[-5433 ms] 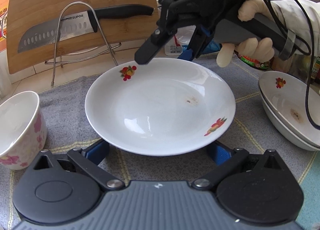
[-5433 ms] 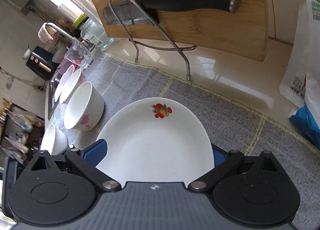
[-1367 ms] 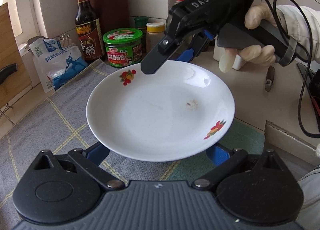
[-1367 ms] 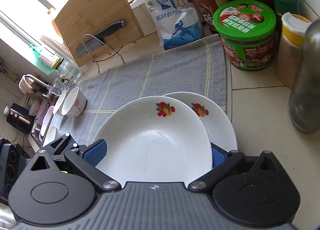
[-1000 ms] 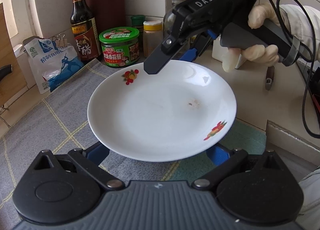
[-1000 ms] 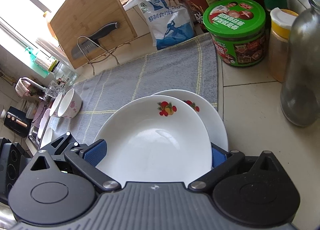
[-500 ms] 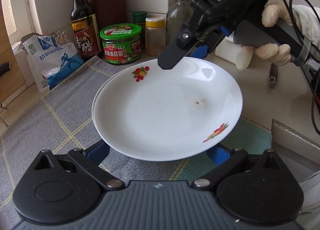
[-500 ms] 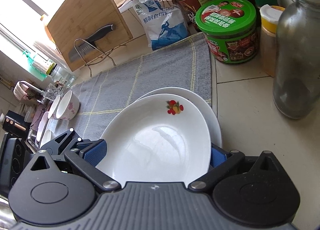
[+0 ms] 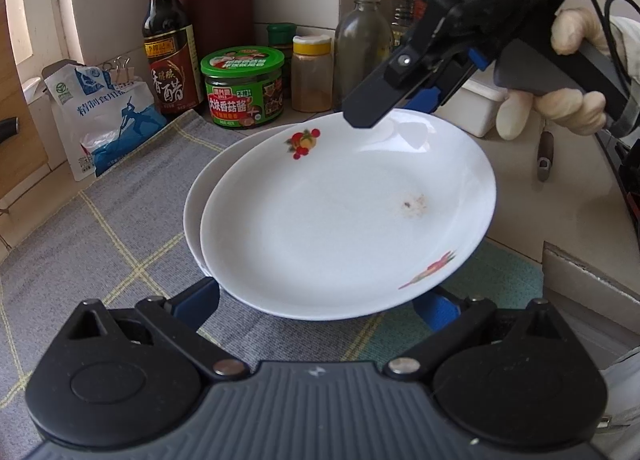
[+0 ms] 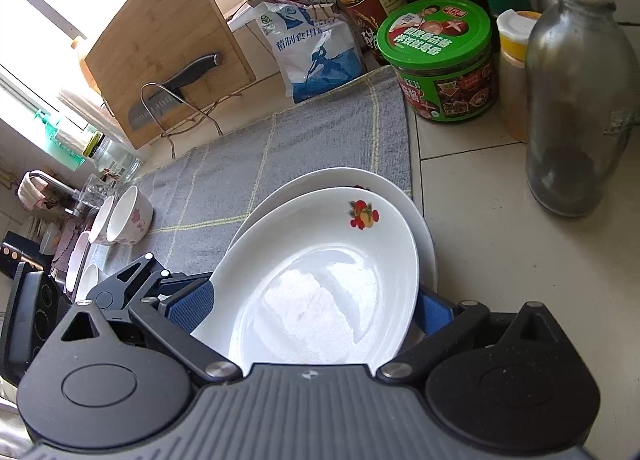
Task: Organize plates and bowls
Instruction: 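Lower the plate onto the stack and open the right tool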
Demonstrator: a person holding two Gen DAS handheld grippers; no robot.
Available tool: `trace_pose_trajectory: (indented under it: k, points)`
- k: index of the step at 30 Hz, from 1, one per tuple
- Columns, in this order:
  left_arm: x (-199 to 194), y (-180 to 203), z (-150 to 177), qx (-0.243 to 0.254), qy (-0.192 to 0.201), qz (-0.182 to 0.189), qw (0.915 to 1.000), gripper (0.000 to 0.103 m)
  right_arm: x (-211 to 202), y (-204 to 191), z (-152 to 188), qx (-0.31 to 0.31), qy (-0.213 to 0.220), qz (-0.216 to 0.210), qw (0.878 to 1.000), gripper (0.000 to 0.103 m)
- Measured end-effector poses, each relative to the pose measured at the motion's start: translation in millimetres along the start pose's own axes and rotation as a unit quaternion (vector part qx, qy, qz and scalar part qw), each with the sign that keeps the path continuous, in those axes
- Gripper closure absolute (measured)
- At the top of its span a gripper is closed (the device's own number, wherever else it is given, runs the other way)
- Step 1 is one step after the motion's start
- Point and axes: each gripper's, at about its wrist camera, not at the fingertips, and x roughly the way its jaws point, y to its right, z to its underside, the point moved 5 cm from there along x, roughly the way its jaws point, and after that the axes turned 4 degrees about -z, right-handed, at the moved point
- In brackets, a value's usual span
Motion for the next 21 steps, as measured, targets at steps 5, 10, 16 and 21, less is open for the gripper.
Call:
trace_pose_trajectory:
  k: [5,10,16,21]
  points:
    - [-0.3,1.0,0.2,0.002,0.004,-0.002,1.0000,0.001,-4.5,-2.4,4.9,0.009,0.011,0.009,1.000,0.000]
    - [-1.2,1.7,0.0,0.000,0.009,-0.003,1.0000,0.001,-7.8,-3.6,10.3,0.014,0.017,0.013,1.000,0.000]
    - [-1.0,1.7,0.3,-0.002,0.009,-0.003,1.0000,0.001,-6.0,-3.0,16.7,0.014,0.014,0.020,1.000,0.000]
    - [-1.5,3.3,0.0,-0.005,0.010,-0.007,0.9999,0.001,-5.4,-4.9,18.4,0.006,0.014,0.039,0.999,0.000]
